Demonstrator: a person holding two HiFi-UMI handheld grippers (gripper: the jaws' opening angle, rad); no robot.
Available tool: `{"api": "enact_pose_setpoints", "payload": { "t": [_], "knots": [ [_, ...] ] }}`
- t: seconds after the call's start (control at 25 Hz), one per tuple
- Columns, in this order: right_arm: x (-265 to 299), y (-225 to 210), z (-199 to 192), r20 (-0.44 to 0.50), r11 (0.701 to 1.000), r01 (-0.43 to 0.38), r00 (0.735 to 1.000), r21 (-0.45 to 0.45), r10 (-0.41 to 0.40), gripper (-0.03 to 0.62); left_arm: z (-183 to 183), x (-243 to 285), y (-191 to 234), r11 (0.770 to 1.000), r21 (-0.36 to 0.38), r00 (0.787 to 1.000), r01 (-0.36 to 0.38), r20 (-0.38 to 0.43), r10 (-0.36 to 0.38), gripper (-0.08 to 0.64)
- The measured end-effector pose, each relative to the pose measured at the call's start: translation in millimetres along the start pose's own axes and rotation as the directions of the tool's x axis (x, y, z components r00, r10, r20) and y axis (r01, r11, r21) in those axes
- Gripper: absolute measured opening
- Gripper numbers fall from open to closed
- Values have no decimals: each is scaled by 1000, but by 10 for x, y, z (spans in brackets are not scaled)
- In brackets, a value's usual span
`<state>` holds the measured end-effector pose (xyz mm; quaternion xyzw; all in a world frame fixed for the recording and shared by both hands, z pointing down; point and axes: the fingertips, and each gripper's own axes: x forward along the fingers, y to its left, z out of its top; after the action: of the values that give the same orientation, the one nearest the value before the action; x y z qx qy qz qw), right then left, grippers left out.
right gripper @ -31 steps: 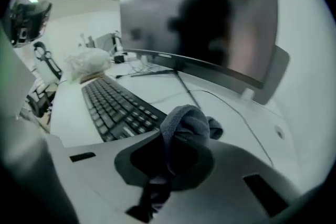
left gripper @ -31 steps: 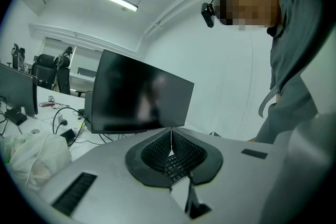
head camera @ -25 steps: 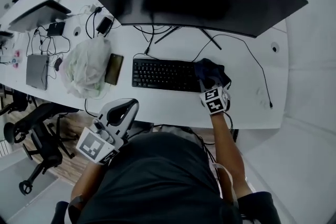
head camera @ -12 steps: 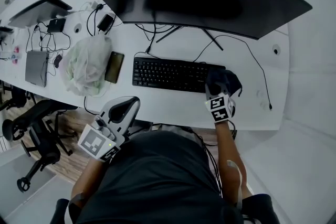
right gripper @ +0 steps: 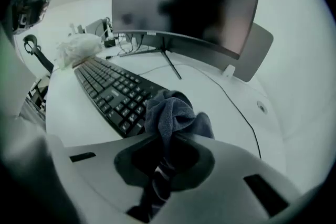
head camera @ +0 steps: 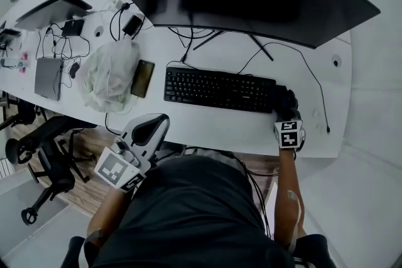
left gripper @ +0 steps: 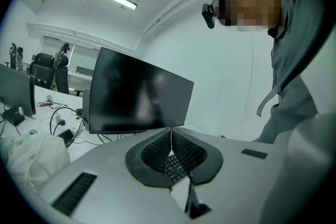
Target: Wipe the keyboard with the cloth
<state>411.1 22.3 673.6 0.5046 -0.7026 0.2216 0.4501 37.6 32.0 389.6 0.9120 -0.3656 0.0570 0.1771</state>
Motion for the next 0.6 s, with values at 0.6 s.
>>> {"api": "enact_pose_setpoints", "payload": {
  "t": [0.6],
  "knots": [
    [104, 620, 138, 59, 976, -216, 975, -4, 216, 26, 11, -72, -2, 1000, 2, 1000, -17, 15, 17, 8]
  ]
}}
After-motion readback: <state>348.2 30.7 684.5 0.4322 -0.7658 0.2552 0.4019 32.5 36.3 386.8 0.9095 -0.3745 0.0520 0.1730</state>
